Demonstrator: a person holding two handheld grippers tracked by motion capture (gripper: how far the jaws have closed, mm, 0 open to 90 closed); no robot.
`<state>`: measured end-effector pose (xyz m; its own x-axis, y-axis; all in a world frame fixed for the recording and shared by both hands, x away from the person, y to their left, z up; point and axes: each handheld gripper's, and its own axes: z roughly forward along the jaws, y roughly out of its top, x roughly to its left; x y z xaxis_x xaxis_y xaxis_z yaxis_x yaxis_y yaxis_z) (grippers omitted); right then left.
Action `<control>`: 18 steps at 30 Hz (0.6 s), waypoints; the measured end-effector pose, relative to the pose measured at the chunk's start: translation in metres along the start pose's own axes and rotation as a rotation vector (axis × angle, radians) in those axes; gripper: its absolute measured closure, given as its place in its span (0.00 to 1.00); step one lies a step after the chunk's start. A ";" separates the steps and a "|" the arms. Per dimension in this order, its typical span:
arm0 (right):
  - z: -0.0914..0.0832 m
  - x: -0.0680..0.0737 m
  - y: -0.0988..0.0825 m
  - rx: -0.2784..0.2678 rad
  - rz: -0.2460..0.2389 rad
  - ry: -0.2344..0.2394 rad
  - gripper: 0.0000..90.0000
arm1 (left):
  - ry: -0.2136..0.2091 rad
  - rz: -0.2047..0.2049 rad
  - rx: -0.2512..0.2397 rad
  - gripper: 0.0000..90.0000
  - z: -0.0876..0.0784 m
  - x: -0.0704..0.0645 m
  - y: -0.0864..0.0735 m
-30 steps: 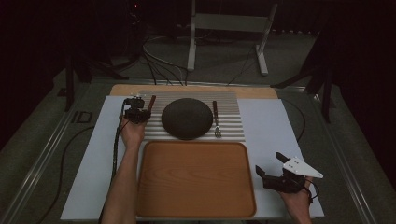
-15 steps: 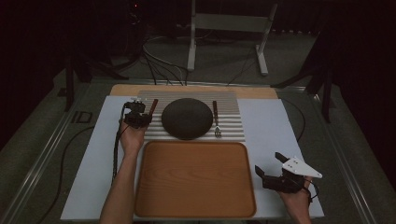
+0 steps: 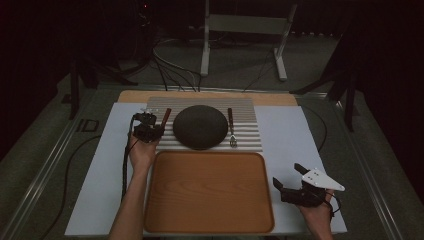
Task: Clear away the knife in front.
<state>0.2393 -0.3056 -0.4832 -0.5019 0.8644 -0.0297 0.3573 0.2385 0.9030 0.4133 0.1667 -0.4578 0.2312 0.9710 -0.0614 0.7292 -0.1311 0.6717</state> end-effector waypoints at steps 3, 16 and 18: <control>0.000 0.000 0.000 0.000 0.000 0.001 0.08 | 0.003 0.007 -0.004 0.87 -0.005 -0.005 -0.001; 0.000 0.000 0.000 -0.001 0.001 0.003 0.08 | 0.013 0.016 -0.021 0.87 -0.019 -0.015 -0.007; 0.000 0.000 0.000 -0.001 0.001 0.003 0.08 | 0.015 0.021 -0.021 0.87 -0.020 -0.015 -0.007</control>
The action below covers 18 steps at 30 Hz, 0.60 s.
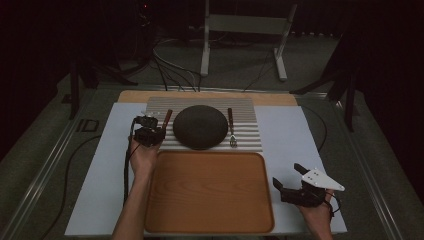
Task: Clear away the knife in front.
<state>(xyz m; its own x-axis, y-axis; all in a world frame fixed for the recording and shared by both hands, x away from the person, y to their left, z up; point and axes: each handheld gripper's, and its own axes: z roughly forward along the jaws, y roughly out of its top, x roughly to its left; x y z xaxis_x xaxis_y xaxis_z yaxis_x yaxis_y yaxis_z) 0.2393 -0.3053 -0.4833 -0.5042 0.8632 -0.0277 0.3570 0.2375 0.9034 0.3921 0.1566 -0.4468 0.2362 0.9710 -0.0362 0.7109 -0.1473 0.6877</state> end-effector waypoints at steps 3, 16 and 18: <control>0.000 0.000 0.000 0.000 0.000 0.000 0.08 | 0.002 -0.001 -0.002 0.87 -0.003 -0.002 0.000; 0.000 0.000 0.000 0.000 0.001 0.001 0.08 | -0.011 -0.007 -0.014 0.87 -0.015 -0.014 -0.013; 0.000 0.000 0.000 0.000 0.000 0.001 0.08 | -0.010 -0.009 -0.017 0.87 -0.016 -0.015 -0.014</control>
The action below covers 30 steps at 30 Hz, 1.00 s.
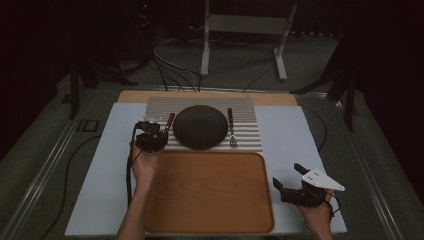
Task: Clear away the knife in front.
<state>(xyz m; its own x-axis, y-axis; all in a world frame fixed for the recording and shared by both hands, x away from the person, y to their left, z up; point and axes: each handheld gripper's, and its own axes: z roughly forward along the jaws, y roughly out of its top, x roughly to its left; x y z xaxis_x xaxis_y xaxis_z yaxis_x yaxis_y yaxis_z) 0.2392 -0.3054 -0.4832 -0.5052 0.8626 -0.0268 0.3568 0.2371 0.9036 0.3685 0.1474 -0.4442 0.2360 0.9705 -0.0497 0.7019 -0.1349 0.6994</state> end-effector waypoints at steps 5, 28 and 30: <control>0.000 0.000 0.000 0.000 0.000 0.000 0.08 | -0.008 -0.006 -0.010 0.87 -0.005 -0.006 -0.007; 0.000 0.000 0.000 -0.001 -0.001 0.002 0.08 | 0.023 0.041 -0.015 0.87 -0.017 -0.032 -0.034; 0.000 0.000 0.000 -0.001 -0.002 0.002 0.08 | 0.027 0.049 -0.013 0.87 -0.018 -0.034 -0.035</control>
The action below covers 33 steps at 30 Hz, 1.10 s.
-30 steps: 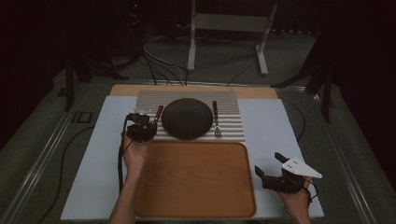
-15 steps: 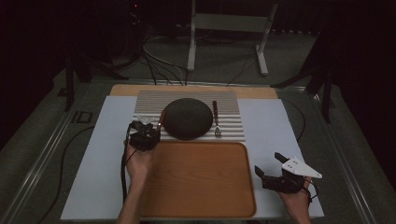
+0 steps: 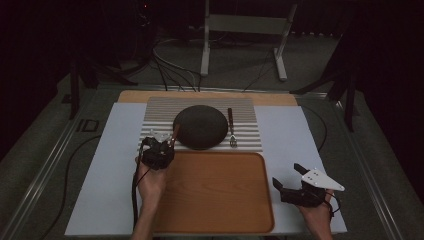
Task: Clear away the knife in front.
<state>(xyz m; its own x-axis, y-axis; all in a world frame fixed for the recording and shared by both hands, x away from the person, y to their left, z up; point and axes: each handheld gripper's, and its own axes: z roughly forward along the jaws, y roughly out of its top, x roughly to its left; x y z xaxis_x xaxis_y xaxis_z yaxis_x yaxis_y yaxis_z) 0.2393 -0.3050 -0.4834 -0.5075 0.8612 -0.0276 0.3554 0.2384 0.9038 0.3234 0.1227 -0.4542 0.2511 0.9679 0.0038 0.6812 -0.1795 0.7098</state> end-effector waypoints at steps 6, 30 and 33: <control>0.000 0.000 0.000 -0.001 0.000 0.001 0.08 | 0.006 0.007 -0.005 0.87 -0.006 -0.005 -0.007; -0.001 0.002 0.001 -0.002 -0.007 0.001 0.08 | 0.001 -0.014 0.013 0.87 -0.018 -0.016 -0.047; 0.000 0.002 0.001 -0.002 -0.008 0.002 0.08 | 0.006 -0.020 0.018 0.87 -0.020 -0.015 -0.054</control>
<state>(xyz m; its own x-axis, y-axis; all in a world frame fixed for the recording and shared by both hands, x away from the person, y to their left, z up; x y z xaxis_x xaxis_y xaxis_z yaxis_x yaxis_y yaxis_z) 0.2383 -0.3035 -0.4828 -0.5119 0.8584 -0.0342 0.3499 0.2447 0.9042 0.2690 0.1214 -0.4780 0.2332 0.9724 -0.0060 0.6986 -0.1632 0.6967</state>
